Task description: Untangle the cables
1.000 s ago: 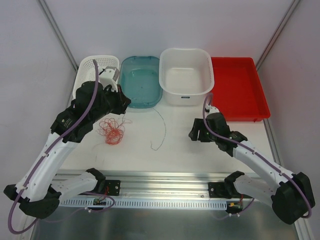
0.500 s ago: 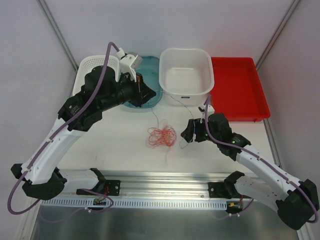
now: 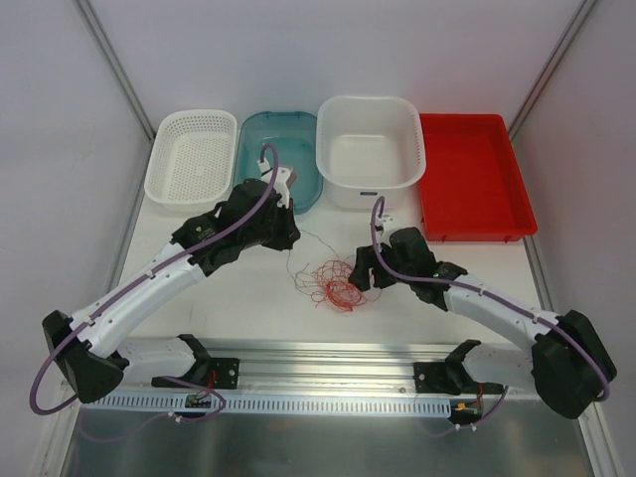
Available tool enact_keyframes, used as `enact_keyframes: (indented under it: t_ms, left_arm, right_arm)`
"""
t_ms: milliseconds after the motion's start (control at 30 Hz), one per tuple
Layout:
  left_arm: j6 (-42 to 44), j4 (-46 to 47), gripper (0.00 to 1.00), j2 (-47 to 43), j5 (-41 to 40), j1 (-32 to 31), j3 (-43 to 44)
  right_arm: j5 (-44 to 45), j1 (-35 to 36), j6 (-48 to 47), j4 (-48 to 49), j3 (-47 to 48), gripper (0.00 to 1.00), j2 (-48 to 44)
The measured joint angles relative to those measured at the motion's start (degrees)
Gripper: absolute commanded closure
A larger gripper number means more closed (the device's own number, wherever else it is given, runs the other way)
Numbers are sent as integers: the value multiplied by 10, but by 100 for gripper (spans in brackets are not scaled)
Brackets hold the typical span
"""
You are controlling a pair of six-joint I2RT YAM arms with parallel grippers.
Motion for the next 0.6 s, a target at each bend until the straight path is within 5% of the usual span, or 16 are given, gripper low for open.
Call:
enact_keyframes:
  t_ms: [267,600]
  left_arm:
    - [-38,17,100,2,-11,0,-57]
    - [-42,35,100,-33,-26,0,-71]
  right_arm:
    - [15,65,1,26,4,24,83]
    - [116,144,-21,-32,65,24,53]
